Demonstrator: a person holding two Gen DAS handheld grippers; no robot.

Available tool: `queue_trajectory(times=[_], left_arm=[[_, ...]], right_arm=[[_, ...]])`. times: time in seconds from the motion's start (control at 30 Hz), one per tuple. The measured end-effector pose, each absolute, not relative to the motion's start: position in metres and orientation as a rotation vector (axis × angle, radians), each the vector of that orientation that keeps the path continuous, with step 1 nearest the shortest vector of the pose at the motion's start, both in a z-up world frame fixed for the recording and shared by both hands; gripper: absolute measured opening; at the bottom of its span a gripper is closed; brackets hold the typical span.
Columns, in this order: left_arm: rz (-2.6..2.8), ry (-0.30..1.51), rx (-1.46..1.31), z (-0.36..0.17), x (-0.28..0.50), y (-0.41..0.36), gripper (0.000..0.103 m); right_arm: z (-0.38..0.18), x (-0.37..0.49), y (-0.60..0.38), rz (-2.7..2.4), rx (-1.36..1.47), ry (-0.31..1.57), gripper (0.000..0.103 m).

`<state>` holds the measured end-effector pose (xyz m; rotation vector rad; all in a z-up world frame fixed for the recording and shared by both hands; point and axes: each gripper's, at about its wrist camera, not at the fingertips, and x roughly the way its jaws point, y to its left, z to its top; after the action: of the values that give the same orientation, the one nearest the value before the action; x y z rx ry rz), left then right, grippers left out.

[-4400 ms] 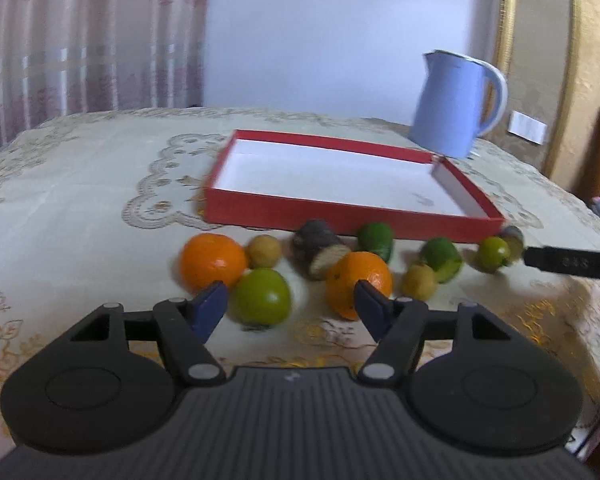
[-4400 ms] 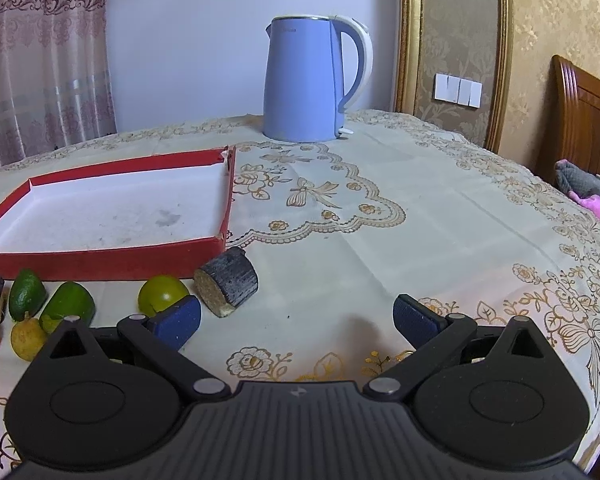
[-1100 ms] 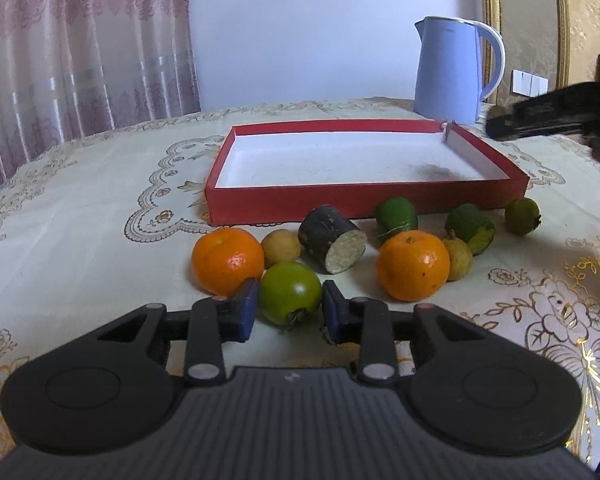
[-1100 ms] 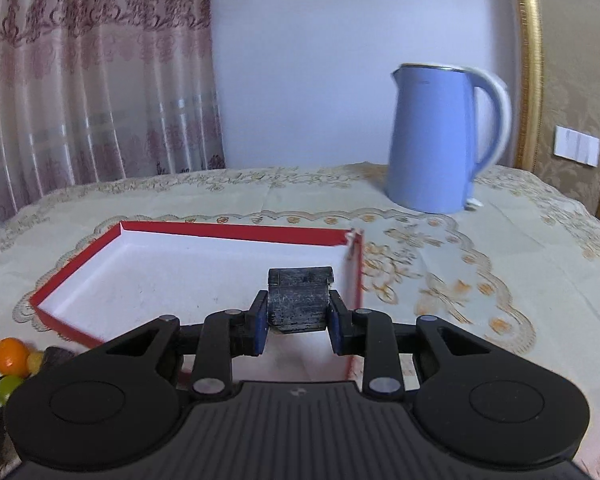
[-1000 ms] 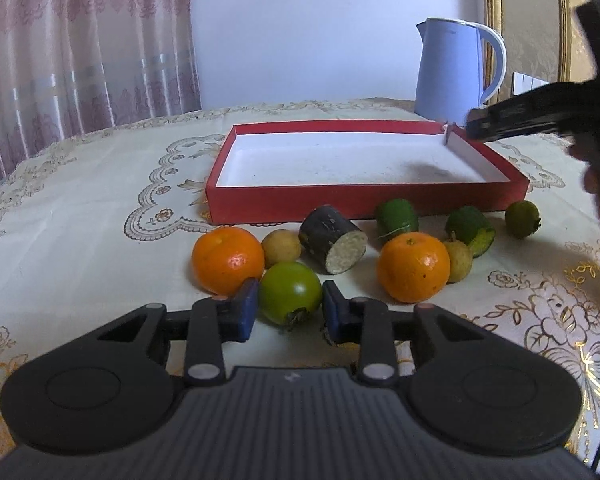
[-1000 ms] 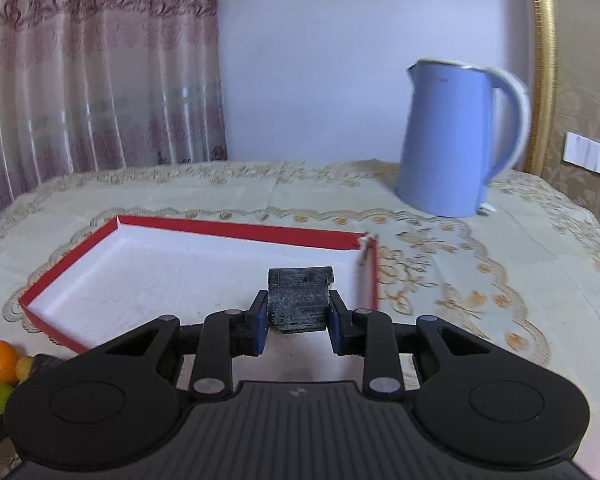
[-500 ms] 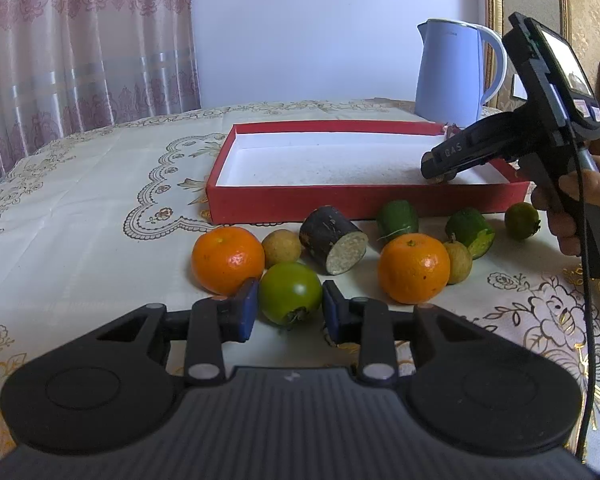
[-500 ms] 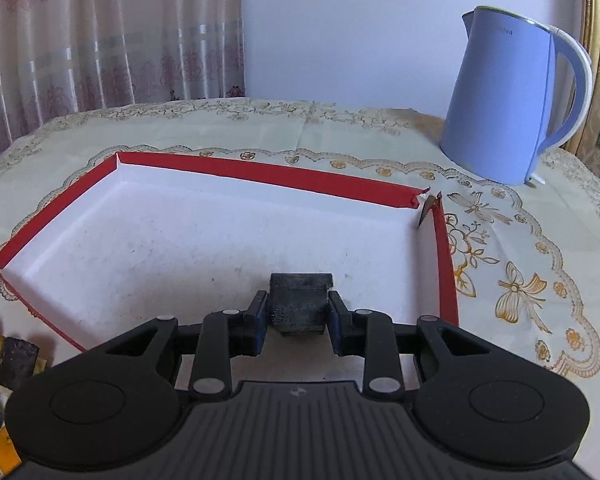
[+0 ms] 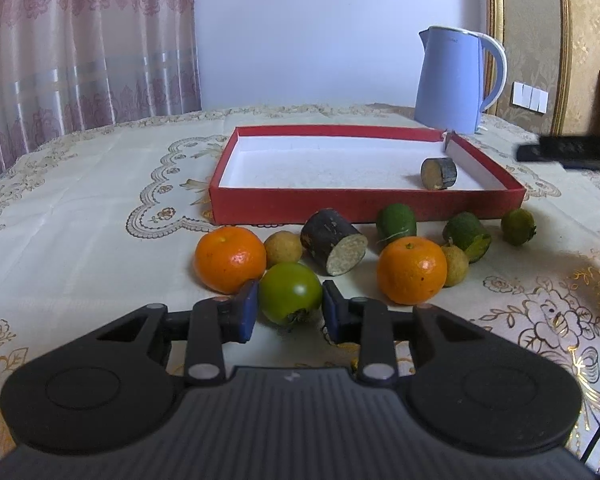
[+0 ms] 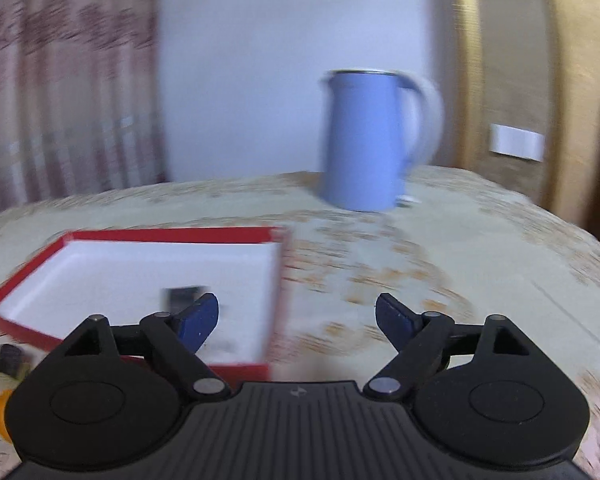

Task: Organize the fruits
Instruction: 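Carry the yam piece into the red tray and open the right gripper, then grasp a green lime with the left gripper and drop it in the tray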

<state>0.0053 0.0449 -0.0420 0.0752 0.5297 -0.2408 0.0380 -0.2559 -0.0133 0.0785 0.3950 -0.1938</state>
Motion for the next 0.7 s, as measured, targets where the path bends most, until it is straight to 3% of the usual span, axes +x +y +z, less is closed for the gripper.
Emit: queue_trajectory(times=[0.47, 0.7], left_arm=[[-0.245, 0.466, 0.077, -0.019, -0.007, 0.047, 0.030], [-0.259, 0.462, 0.073, -0.004, 0.014, 0.038, 0.030]], right_arm=[[-0.043, 0.033, -0.285, -0.245, 0.201, 0.479, 0.087], [-0.052, 0.039, -0.301, -0.291, 0.282, 0.537, 0.092]])
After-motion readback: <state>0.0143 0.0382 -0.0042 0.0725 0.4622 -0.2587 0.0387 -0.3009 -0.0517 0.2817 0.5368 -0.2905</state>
